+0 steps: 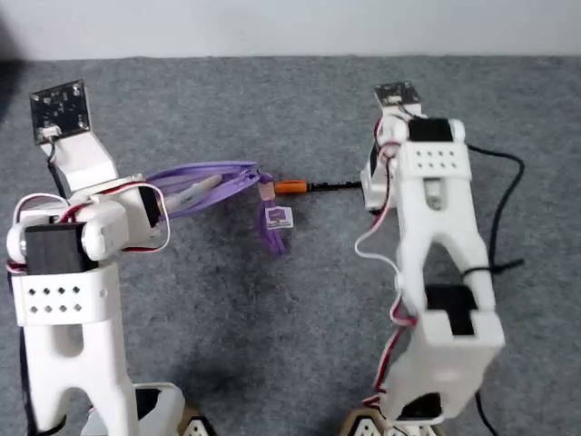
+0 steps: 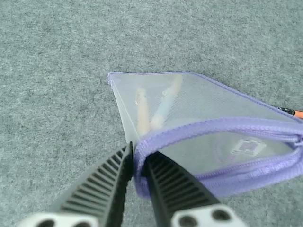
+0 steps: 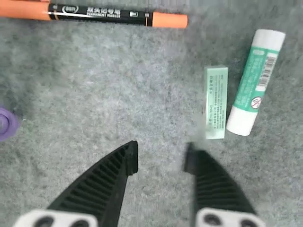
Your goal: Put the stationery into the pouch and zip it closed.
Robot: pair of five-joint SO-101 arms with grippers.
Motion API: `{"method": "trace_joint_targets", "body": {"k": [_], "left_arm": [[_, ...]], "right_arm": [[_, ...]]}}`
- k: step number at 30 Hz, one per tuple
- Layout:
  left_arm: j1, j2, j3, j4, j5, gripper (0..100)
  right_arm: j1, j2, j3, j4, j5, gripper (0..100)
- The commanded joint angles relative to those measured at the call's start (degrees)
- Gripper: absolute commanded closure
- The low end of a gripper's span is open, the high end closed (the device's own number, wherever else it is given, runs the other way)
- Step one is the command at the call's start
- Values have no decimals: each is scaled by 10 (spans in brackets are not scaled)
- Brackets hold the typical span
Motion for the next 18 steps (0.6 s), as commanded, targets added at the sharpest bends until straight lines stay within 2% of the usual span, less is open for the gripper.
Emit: {"method": "trace_joint_targets", "body": {"k": [1, 10, 18], "left_arm": [[-6, -4, -7, 5, -12, 985], [-5, -1, -7, 5, -13, 985], [-2, 0, -7, 4, -13, 985]], "right_arm": [[11, 54, -127, 58, 6, 734], [42, 175, -246, 87, 32, 760], [61, 247, -280, 51, 62, 760]]}}
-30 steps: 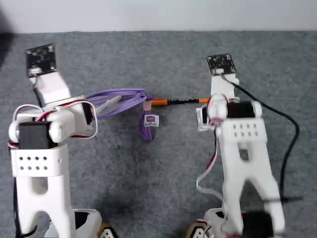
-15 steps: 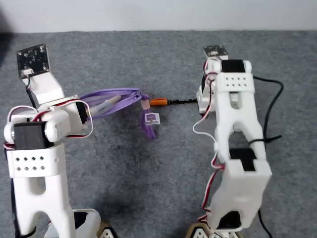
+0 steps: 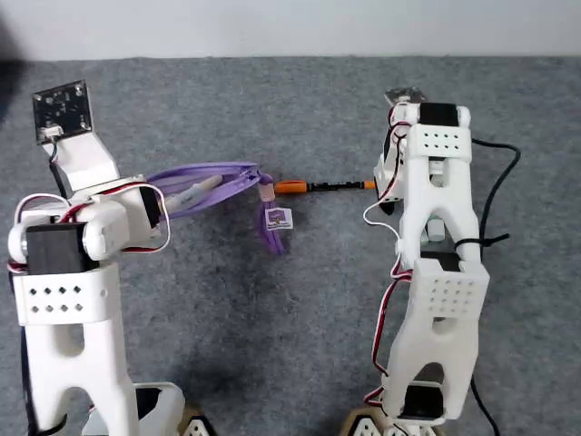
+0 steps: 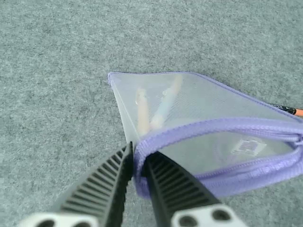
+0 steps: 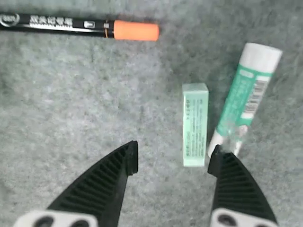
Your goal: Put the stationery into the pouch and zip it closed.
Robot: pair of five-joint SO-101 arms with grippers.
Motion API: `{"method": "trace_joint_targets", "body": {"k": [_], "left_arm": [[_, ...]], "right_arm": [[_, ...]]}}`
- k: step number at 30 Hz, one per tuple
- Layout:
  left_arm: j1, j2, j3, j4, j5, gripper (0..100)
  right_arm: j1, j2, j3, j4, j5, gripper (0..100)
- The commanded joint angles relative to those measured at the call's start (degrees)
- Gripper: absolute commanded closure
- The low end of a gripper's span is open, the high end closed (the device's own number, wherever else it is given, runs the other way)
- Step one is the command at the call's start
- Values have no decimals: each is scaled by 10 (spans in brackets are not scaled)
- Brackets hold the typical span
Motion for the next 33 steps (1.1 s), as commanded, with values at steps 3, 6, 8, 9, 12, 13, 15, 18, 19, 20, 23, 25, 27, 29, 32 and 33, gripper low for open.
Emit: {"method": "trace_joint_targets", "body": {"k": [3, 6, 8, 9, 12, 13, 15, 18, 19, 20, 23, 25, 27, 29, 32, 33], "left_arm": [[-2, 0, -7, 4, -6, 985], [-2, 0, -7, 4, -6, 985], [-3, 0, -7, 4, -6, 985], [-4, 0, -7, 4, -6, 985], [-5, 0, -7, 4, -6, 985], [-5, 0, -7, 4, -6, 985], [-4, 0, -7, 4, -6, 985], [-4, 0, -7, 4, -6, 985], [-3, 0, -7, 4, -6, 985], [-3, 0, -7, 4, -6, 985], [-3, 0, -7, 4, -6, 985], [-3, 0, -7, 4, -6, 985], [-3, -2, -7, 4, -6, 985], [-3, -3, -7, 4, -5, 985], [-3, -3, -7, 4, -5, 985], [-4, -4, -7, 4, -5, 985]], "right_arm": [[12, 25, -29, -44, 13, 760], [1, 44, -29, -45, 19, 760], [0, 55, -29, -46, 20, 760], [0, 61, -29, -46, 20, 761], [5, 78, -29, -46, 20, 816], [8, 80, -29, -46, 20, 853], [12, 80, -29, -46, 20, 928], [14, 62, -29, -43, 20, 991], [14, 52, -29, -39, 20, 984], [12, 42, -29, -33, 21, 987], [0, 7, -29, 1, 21, 991], [-10, -19, -29, 36, 20, 991], [-17, -49, -25, 52, 18, 991], [-22, -83, -25, 52, 18, 991], [-38, -137, -5, 52, 19, 991], [-46, -160, 12, 52, 19, 991]]}}
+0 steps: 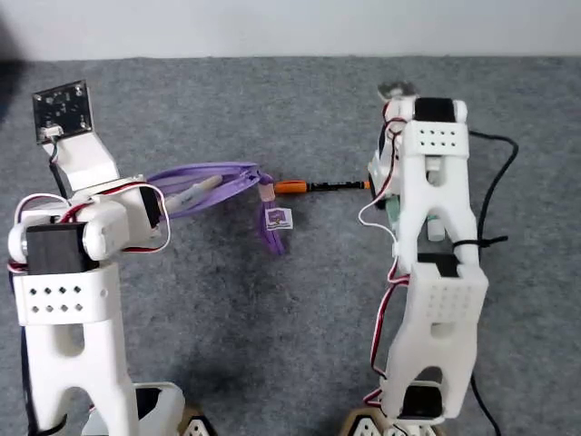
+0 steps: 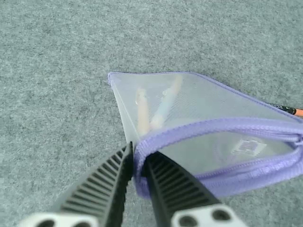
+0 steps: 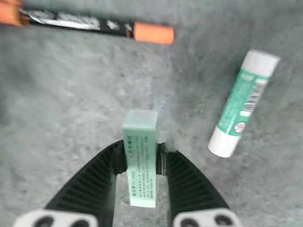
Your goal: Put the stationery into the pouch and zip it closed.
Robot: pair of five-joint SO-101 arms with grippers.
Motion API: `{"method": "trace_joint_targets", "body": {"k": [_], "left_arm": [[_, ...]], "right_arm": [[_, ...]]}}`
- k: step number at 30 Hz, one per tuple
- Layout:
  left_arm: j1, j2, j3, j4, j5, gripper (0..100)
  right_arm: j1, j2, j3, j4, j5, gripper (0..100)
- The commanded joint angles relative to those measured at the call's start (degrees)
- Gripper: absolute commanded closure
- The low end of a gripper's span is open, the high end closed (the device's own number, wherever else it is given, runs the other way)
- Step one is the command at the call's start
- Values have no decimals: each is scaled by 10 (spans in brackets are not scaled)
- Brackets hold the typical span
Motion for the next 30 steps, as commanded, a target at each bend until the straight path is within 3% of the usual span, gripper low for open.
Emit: {"method": "trace_joint_targets", "body": {"k": [1, 8, 17, 21, 30], "left_arm": [[-5, -4, -7, 4, -4, 985], [-6, -4, -7, 4, -4, 985], [-6, -4, -7, 4, -4, 985], [-3, -3, -7, 2, -4, 985], [-6, -4, -7, 3, -4, 986]], "right_arm": [[-31, -117, 35, 26, 4, 991], [-106, -343, 246, 21, -6, 991], [-255, -584, 428, -102, -140, 991], [-320, -687, 539, -265, -177, 991], [-435, -841, 829, -759, -182, 991]]}}
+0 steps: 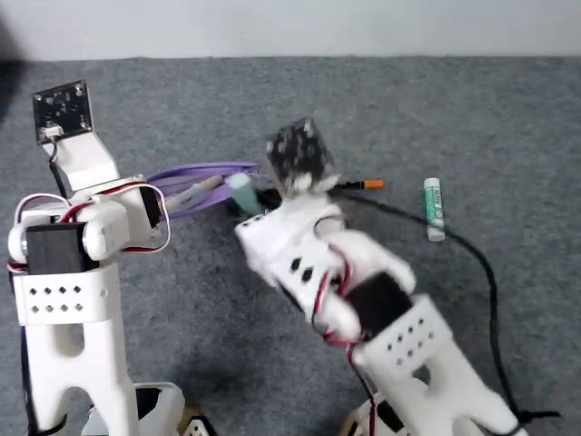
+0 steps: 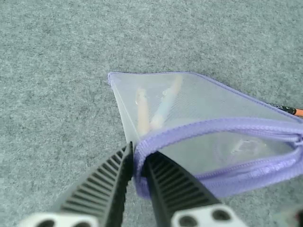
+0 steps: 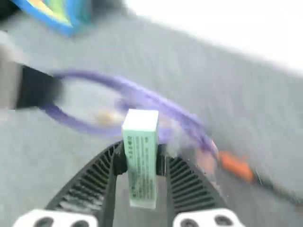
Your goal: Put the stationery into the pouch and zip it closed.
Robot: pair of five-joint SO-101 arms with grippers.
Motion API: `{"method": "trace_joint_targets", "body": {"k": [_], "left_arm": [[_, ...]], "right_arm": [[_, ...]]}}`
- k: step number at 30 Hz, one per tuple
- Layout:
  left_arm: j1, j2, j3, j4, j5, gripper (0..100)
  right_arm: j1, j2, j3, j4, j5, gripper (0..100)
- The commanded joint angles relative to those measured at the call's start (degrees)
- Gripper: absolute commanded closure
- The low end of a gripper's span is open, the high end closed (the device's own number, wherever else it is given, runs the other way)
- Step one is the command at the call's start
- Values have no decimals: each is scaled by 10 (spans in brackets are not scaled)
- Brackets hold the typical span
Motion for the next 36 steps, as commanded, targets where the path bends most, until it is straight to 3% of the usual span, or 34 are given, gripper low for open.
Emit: {"method": "trace_joint_targets", "body": {"k": [1, 9, 18, 21, 27, 30, 36], "left_arm": [[-6, -4, -7, 3, -4, 986], [-4, -4, -7, 3, -4, 986], [-6, -4, -7, 4, -4, 986], [-6, -4, -7, 4, -4, 986], [-6, -4, -7, 1, -4, 986], [-5, -4, -7, 1, -4, 986], [-5, -4, -7, 1, -4, 986]], "right_arm": [[-31, -36, 62, -206, -7, 991], [-55, 23, 100, -411, -4, 991], [-52, 85, 113, -443, 4, 990], [-55, 79, 141, -398, 55, 980], [-52, 23, 114, -295, 41, 787], [-48, -5, 78, -226, 22, 809], [26, -31, 14, -132, -25, 900]]}}
